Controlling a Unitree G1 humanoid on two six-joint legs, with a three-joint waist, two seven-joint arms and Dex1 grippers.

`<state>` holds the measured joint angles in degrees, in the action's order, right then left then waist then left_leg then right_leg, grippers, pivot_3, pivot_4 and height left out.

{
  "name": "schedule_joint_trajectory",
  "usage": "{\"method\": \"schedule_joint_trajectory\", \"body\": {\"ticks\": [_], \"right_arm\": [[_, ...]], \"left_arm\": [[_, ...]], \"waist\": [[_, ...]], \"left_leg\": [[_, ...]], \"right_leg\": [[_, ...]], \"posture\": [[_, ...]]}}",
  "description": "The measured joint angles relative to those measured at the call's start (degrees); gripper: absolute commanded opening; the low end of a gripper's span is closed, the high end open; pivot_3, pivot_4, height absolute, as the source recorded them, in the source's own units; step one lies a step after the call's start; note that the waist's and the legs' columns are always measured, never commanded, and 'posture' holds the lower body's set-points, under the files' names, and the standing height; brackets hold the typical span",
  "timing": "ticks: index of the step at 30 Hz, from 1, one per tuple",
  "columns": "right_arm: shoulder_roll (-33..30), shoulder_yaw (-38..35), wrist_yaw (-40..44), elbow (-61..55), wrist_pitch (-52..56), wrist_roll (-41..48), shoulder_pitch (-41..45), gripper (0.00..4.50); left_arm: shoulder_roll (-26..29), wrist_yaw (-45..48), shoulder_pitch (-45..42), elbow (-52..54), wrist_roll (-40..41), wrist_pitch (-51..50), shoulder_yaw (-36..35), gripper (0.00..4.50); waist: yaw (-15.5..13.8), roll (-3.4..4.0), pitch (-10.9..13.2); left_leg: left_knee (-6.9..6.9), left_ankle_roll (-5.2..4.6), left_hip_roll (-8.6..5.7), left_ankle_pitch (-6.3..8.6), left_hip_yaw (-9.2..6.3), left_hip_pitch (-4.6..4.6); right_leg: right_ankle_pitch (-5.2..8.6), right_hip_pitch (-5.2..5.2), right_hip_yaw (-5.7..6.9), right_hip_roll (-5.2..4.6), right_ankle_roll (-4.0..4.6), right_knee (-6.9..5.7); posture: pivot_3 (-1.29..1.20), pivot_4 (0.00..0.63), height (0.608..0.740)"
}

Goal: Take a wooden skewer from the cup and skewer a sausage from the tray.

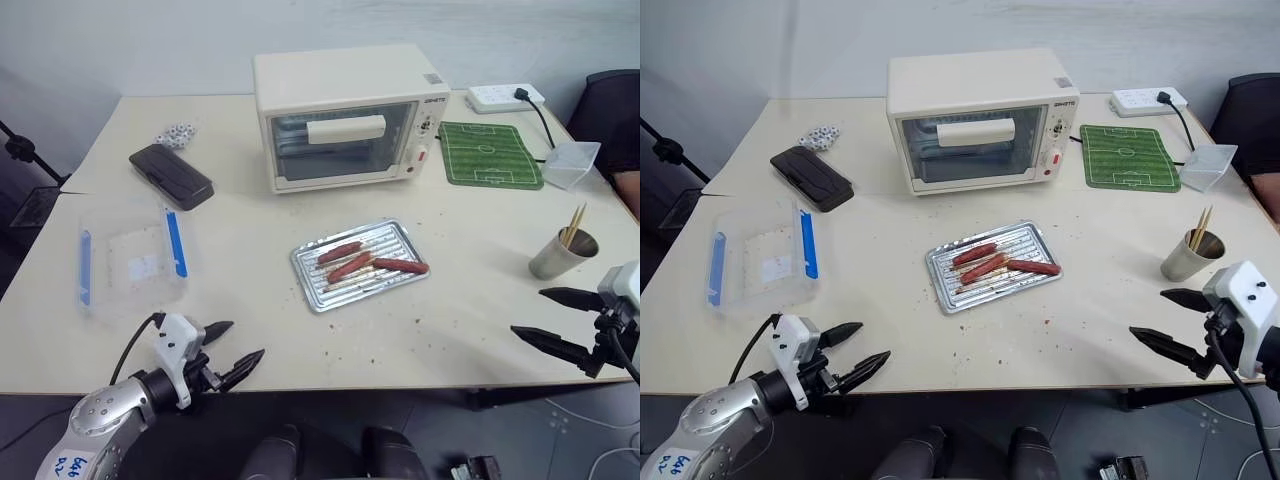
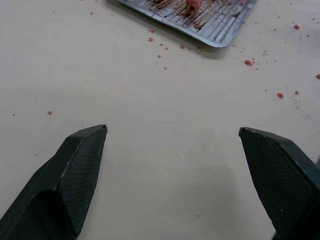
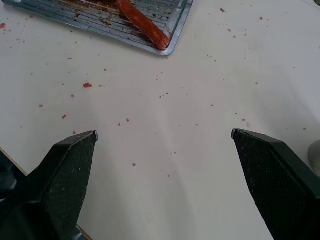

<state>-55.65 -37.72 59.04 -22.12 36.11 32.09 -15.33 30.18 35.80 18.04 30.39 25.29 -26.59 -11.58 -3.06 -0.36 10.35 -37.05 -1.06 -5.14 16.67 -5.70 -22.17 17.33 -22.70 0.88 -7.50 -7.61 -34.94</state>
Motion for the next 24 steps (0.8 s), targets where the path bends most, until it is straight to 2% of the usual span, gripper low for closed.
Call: {"method": "schedule_joint_trajectory", "body": {"ticks": [15,21,24], "right_arm": [[0.2,0.1,-1.3,0.1,-0.2,-1.6,0.3,4.5],[3.6,0.0,-5.3,-3.3,2.1,0.1,0.6,4.5],[5.3,-0.7,-8.6,-7.2,4.3,1.4,0.7,4.5]], "left_arm": [[-0.2,-1.3,-3.1,-0.6,0.7,-1.6,0.3,4.47],[0.2,0.2,-8.6,-1.9,1.9,-2.3,1.1,4.47],[1.9,1.6,-15.8,-2.3,5.6,-5.8,1.1,4.47]], "waist": [[0.0,0.0,0.0],[0.0,0.02,0.0],[-0.2,0.02,0.0]], "left_leg": [[0.0,0.0,0.0,0.01,0.0,0.0],[0.0,0.03,0.0,-0.01,-0.04,0.0],[-0.06,0.07,-0.01,-0.04,-0.14,-0.04]], "right_leg": [[-0.01,0.0,0.04,0.01,-0.01,0.02],[-0.01,0.0,0.04,0.03,-0.02,0.0],[-0.04,0.0,0.08,0.07,-0.03,-0.04]], "posture": [[0.0,0.15,0.74],[0.0,0.15,0.74],[0.0,0.15,0.74]]}}
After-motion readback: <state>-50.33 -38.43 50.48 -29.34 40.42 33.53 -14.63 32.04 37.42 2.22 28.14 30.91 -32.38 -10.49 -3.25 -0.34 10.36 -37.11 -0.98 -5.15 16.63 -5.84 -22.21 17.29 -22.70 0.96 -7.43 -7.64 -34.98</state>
